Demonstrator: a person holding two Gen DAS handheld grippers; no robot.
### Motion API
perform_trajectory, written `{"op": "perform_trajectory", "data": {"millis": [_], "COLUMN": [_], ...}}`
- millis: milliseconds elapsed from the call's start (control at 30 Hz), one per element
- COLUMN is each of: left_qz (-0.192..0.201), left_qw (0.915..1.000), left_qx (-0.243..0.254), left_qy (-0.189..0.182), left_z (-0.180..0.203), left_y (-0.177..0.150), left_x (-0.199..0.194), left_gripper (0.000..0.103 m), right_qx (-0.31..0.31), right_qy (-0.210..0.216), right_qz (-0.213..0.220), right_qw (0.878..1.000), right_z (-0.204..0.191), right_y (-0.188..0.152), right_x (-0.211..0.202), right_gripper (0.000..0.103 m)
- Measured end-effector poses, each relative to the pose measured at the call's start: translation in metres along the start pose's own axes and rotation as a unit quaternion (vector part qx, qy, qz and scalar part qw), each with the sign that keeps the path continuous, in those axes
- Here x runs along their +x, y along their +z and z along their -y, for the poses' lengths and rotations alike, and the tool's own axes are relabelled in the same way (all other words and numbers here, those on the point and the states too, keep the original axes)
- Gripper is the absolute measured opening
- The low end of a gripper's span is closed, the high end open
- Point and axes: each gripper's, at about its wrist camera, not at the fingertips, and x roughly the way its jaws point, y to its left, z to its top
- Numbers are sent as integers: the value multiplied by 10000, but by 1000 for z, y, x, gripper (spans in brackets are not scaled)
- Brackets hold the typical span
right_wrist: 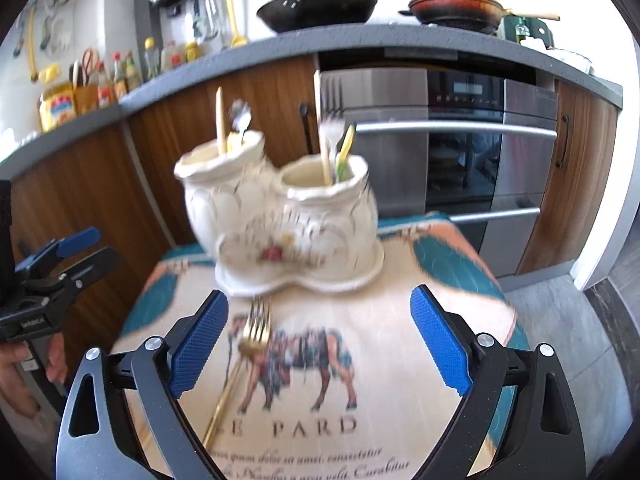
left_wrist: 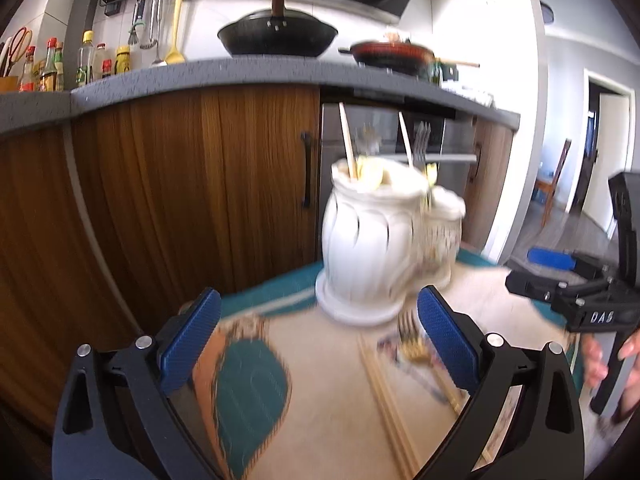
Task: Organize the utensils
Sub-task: 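Open both tools and pull them back from the holder, then grasp a wooden chopstick with the left tool while the right tool grasps the gold fork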
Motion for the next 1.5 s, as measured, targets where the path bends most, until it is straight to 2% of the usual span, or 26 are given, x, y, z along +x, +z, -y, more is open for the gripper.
{"op": "perform_trajectory", "data": {"millis": [233, 400, 433, 500, 667, 800, 867, 967, 1267, 1333, 1367, 1433, 1500], "left_qz": [-606, -999, -1097, -1321, -1716, -1826, -1870, -1936, -1950, -1948, -1949, -1971, -2012], "left_qw": [9975, 9944, 9934, 9907, 9831, 9805, 9795, 9781, 9791, 9793, 9792, 9786, 9776], "left_qx": [-330, -303, -260, -179, -193, -106, -53, -5, 201, 364, 423, 484, 473], "left_qy": [-119, -174, -203, -290, -600, -722, -747, -769, -532, -412, -362, -342, -395], "left_z": [-9, -8, -6, -1, 8, 16, 20, 22, 31, 33, 33, 32, 28], "left_y": [-34, -44, -46, -52, -64, -70, -72, -75, -70, -69, -69, -69, -69], "left_x": [4, 13, 15, 22, 35, 39, 41, 43, 55, 56, 57, 56, 53], "left_gripper": [97, 97, 94, 80, 62, 53, 41, 37, 29, 20, 14, 8, 6], "right_qx": [-84, -188, -227, -308, -487, -422, -395, -400, -581, -696, -744, -884, -921], "right_qy": [27, 115, 154, 169, 237, 463, 550, 643, 519, 444, 425, 372, 369], "right_qz": [-399, -713, -778, -878, -1075, -1257, -1331, -1407, -1460, -1459, -1463, -1472, -1488], "right_qw": [9992, 9972, 9966, 9955, 9927, 9901, 9888, 9872, 9862, 9858, 9855, 9845, 9839], "right_z": [-11, -22, -25, -30, -39, -40, -42, -45, -60, -65, -65, -67, -64], "right_y": [-25, -36, -38, -42, -50, -55, -57, -60, -57, -55, -55, -55, -56], "right_x": [8, 18, 20, 23, 28, 35, 37, 40, 51, 54, 54, 52, 50], "right_gripper": [92, 92, 92, 92, 77, 63, 57, 52, 38, 27, 26, 16, 14]}}
